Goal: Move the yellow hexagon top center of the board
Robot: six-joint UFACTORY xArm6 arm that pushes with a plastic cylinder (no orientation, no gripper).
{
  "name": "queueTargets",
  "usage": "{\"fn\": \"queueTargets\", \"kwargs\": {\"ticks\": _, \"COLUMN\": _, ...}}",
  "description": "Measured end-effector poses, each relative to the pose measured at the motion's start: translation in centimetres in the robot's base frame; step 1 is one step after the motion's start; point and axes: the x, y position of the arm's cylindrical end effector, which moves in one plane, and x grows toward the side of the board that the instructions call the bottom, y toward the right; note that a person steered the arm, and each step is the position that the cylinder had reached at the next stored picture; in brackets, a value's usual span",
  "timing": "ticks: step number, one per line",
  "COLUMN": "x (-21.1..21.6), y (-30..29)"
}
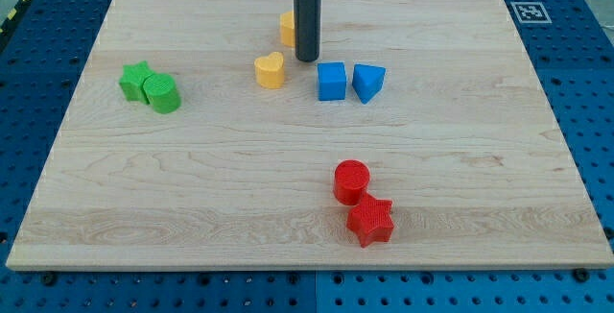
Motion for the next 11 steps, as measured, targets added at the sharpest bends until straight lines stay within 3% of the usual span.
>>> {"fn": "queueTargets", "kwargs": {"ticks": 9, "x": -7.8, "y": -3.8}}
{"fn": "queueTargets", "kwargs": {"ticks": 11, "x": -7.9, "y": -4.1}}
